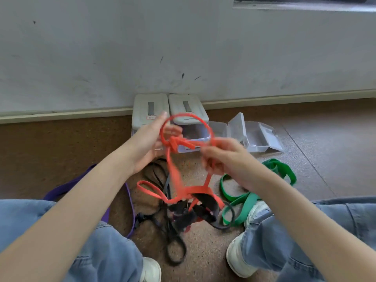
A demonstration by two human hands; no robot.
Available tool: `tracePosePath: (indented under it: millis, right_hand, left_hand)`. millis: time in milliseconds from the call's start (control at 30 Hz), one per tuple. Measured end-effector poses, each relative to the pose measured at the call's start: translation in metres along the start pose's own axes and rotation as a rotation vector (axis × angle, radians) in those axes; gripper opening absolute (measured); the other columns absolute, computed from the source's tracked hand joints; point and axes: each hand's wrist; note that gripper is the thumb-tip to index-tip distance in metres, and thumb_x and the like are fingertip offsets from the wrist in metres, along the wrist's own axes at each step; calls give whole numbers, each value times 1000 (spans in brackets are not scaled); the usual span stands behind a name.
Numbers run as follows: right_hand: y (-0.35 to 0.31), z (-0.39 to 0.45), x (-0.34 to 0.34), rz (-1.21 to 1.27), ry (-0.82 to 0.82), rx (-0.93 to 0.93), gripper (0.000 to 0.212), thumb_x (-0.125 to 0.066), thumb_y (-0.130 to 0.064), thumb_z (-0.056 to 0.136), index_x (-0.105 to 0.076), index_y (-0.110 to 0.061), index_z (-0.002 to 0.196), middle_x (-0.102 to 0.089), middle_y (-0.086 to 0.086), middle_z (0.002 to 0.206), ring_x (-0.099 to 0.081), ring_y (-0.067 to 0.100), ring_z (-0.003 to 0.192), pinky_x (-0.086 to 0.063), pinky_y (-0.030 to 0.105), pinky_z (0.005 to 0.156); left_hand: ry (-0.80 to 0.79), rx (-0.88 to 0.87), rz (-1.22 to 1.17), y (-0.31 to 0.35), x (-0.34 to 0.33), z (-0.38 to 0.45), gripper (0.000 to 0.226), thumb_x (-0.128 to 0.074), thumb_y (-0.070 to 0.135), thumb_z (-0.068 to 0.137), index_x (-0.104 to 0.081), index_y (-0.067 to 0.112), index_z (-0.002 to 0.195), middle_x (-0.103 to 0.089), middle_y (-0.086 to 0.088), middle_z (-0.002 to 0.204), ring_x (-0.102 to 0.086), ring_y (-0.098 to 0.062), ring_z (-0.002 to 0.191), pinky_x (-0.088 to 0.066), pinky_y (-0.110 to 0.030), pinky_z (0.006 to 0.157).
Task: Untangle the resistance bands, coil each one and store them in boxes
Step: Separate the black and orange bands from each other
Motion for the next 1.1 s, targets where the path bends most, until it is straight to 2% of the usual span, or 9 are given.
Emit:
tracePosePath:
  millis: [100,233,400,567,667,767,933,1033,1100]
  right_hand:
    - [-14,2,9,256,76,83,12,-49,-9,94,-58,-6,87,-62,4,59,-44,11,44,-32,14,40]
    - [-23,5,11,400,77,146,15,-48,-13,93,-61,-7,90,-56,3,56,-35,11,42,-18,18,41]
    - [-23,2,16,459,54,178,17,-45,-14,95,-58,-5,88,-57,3,57,-39,6,38,-30,12,35]
    - [-21,3,36,9,339,-13,26,-51,-25,95,-62,-3,102,-62,14,88,-57,18,74,-57,25,59]
    - [-15,2,39,-342,289,-212,52,-51,-49,88,-59,-5,113,-53,7,89,-57,17,83,-55,42,85]
    - [-20,-2,31,-433,182,-143,80,-56,-66,70,-49,-13,129,-56,-5,119,-56,12,109,-51,34,90]
    - [-22,-1,22,-609,136,95,34,-73,-35,72,-61,-23,102,-67,-6,101,-59,-2,76,-51,27,77]
    - [-30,-1,34,-359,224,123,6,-67,-24,82,-68,-25,87,-71,-6,80,-66,7,72,-55,28,71]
    - [-31,-1,39,-241,349,112,15,-59,-16,88,-70,-18,77,-66,-5,65,-60,10,62,-49,28,63]
  left_hand:
    - [-37,182,145,-23,9,-2,71,-43,70,78,-55,13,119,-61,-9,120,-58,-22,111,-47,-36,92]
    - [-458,113,173,-46,-11,-13,66,-73,61,63,-52,35,121,-64,9,122,-59,-6,113,-48,-27,94]
    - [-161,-238,549,-62,-46,-7,25,-74,28,78,-68,26,102,-55,5,117,-51,-13,116,-38,-33,105]
    - [-222,-123,167,-47,-44,-15,18,-65,12,83,-70,3,98,-72,-6,94,-67,-12,84,-52,-17,74]
    - [-113,-102,89,-37,-38,-14,22,-62,17,85,-70,2,98,-72,-15,97,-68,-23,88,-54,-30,84]
    - [-48,-89,-32,-25,-34,-15,20,-61,19,85,-71,3,91,-73,-12,86,-69,-19,76,-56,-29,77]
    - [-46,-151,-109,-3,-25,-16,26,-66,37,69,-71,11,71,-67,-4,62,-59,-13,50,-48,-21,48]
    - [-43,-154,-93,6,-7,-11,39,-66,44,68,-73,7,76,-67,-10,71,-60,-18,62,-49,-26,62]
    - [-2,-135,155,4,1,-6,36,-65,44,74,-72,9,79,-67,-8,79,-59,-19,73,-44,-32,74]
Point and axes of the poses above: each hand's wrist, its own z-axis towards the middle knuckle, its own x-axis out of the back of the hand, y = z × x
